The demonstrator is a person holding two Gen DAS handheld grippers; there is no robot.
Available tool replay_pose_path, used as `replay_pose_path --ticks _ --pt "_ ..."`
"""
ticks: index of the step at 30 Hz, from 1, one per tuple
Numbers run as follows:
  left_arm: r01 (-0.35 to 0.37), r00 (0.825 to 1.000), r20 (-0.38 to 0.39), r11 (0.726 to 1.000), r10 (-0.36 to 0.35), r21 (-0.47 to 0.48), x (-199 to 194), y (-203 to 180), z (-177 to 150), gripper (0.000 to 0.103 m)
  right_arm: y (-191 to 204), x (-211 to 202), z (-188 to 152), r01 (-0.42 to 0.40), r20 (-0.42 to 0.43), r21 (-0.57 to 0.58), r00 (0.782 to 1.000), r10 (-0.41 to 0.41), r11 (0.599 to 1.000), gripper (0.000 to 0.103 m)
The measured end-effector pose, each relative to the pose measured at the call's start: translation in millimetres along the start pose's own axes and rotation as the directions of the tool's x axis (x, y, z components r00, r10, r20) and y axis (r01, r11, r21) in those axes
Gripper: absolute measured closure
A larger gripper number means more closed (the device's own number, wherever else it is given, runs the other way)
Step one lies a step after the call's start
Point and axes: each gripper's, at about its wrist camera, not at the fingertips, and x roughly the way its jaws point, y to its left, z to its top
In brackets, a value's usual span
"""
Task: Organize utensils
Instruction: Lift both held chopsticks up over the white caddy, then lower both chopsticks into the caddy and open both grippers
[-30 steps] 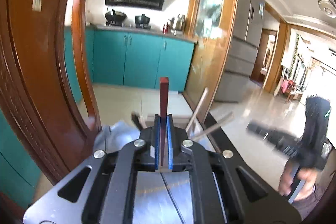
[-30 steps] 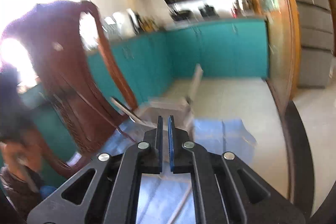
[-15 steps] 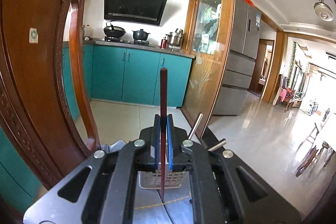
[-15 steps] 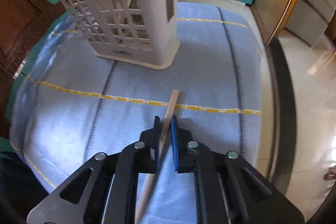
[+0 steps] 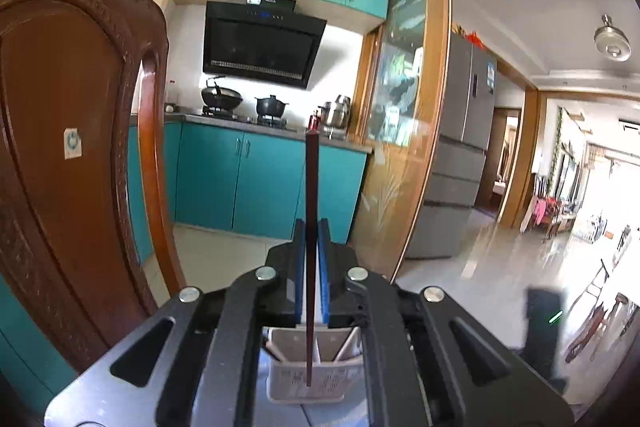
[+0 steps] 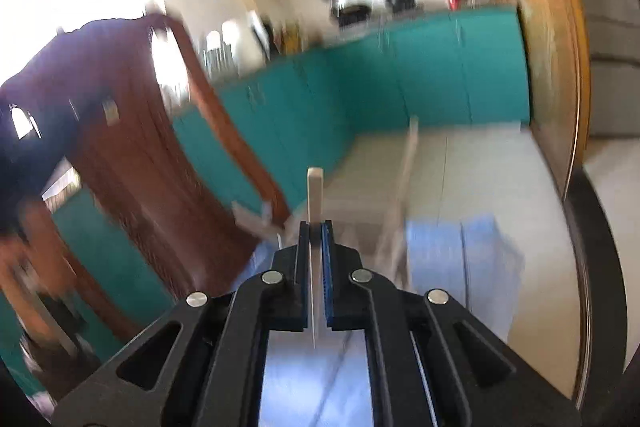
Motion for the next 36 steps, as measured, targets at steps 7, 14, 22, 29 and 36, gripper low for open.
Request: replay_pose_path --ticks 7,14,22,29,36 --pt "-0.059 0.998 -0.011 0.998 0.059 -0.037 52.1 10.1 -16.3 0.096 9.3 -10.2 56.3 0.047 0.212 0.001 0.976 -0.046 0.999 0.097" --pt "-0.103 0.993 -0.072 0.991 0.098 -0.08 89.7 29.4 -28.7 0.096 0.9 -0.6 58.7 0.044 0.235 0.012 0.971 -0.046 0.999 0.097" --pt "-0.115 0.986 -0.124 0.993 0.111 -0.028 117.1 19.2 -43.4 0.096 -5.9 25.7 43.5 0.15 0.233 -0.024 0.962 -0.141 0.988 0.097" --pt "-0.11 0.977 -0.18 0.993 0.114 0.032 130.2 0.9 -66.1 0.096 -12.1 41.7 19.6 0.162 0.168 -0.053 0.974 -0.151 0.985 0.097" --pt "-0.115 0.978 -0.167 0.991 0.125 0.067 115.8 -13.2 -70.6 0.096 -7.0 22.6 0.7 0.177 0.184 -0.083 0.97 -0.159 0.981 0.094"
